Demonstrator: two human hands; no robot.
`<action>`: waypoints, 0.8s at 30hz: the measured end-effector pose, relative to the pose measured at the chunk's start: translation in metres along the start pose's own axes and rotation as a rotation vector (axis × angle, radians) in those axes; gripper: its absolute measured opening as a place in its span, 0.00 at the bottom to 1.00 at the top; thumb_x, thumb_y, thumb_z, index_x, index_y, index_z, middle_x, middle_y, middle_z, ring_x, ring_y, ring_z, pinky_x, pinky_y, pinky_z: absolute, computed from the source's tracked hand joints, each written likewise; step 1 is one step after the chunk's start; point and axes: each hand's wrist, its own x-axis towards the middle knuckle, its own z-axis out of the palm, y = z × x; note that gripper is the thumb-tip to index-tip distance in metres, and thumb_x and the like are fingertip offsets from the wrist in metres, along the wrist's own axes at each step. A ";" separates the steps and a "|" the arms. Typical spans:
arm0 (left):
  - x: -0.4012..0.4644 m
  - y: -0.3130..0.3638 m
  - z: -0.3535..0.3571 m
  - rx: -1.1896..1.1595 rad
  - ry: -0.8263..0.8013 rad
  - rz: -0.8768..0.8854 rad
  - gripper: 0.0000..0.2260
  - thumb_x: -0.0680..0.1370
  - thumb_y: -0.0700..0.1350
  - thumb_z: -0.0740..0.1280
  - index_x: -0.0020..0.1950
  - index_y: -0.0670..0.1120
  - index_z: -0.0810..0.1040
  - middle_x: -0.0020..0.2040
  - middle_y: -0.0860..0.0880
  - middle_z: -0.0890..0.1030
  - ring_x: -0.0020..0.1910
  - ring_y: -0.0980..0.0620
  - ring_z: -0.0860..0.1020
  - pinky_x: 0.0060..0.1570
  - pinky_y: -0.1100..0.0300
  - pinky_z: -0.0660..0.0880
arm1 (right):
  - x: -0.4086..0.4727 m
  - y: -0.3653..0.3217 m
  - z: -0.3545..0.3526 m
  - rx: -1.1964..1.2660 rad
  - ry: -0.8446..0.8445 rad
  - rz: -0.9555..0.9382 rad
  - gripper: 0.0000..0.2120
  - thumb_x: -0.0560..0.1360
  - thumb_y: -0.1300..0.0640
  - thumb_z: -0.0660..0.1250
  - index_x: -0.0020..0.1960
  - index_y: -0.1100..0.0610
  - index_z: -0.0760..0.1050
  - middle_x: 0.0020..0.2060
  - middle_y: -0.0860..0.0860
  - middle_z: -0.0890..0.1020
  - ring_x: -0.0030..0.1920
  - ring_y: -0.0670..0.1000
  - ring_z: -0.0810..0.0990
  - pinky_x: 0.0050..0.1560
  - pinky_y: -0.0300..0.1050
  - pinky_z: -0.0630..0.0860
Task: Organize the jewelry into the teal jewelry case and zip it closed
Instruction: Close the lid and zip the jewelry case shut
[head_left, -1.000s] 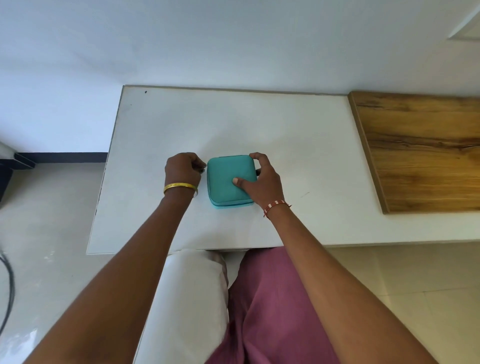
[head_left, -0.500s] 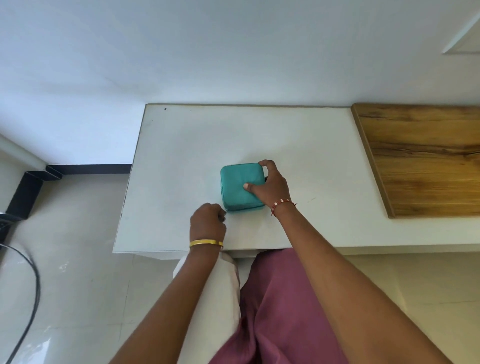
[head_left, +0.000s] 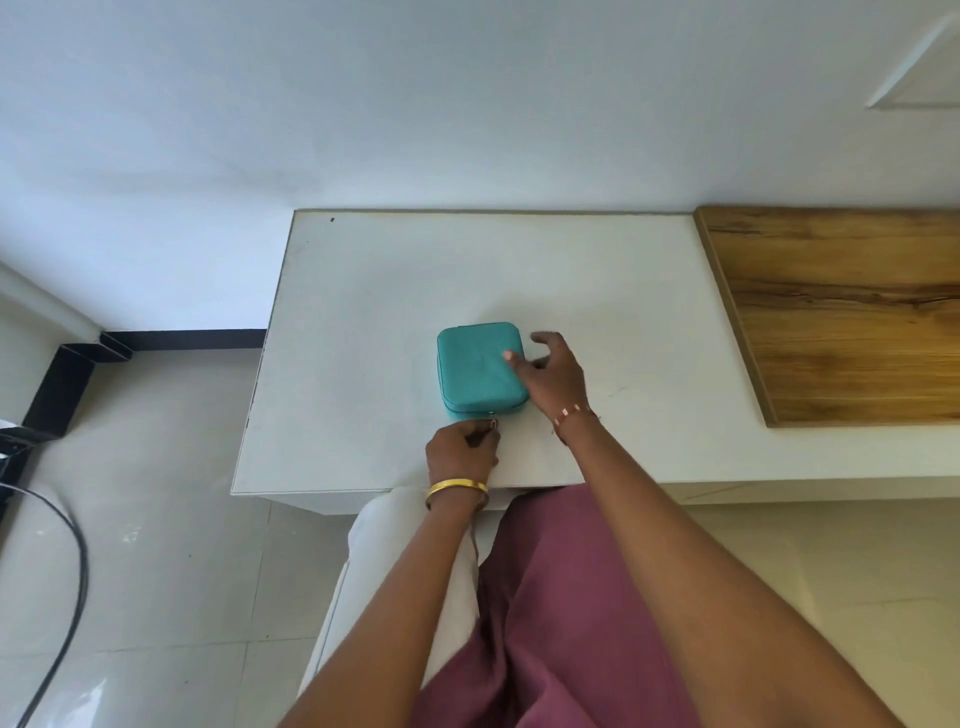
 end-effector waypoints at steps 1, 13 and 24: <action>-0.001 -0.002 -0.003 -0.033 -0.036 -0.014 0.10 0.73 0.38 0.66 0.53 0.40 0.81 0.43 0.43 0.83 0.28 0.58 0.79 0.44 0.65 0.76 | -0.007 0.007 -0.002 0.064 0.084 0.027 0.19 0.74 0.52 0.67 0.61 0.58 0.70 0.38 0.51 0.75 0.42 0.52 0.74 0.36 0.33 0.69; 0.009 0.017 -0.046 -0.061 0.229 0.012 0.13 0.76 0.43 0.64 0.59 0.41 0.77 0.54 0.41 0.81 0.51 0.43 0.79 0.56 0.57 0.73 | -0.054 0.022 0.048 0.060 0.032 0.150 0.07 0.70 0.59 0.69 0.40 0.64 0.78 0.39 0.57 0.81 0.42 0.57 0.78 0.38 0.37 0.68; 0.018 0.024 -0.034 -0.014 0.107 0.055 0.23 0.72 0.45 0.70 0.66 0.43 0.71 0.60 0.42 0.78 0.56 0.47 0.78 0.55 0.62 0.70 | -0.055 0.023 0.054 0.120 0.231 0.129 0.08 0.71 0.59 0.69 0.40 0.65 0.81 0.38 0.59 0.84 0.34 0.52 0.75 0.37 0.39 0.68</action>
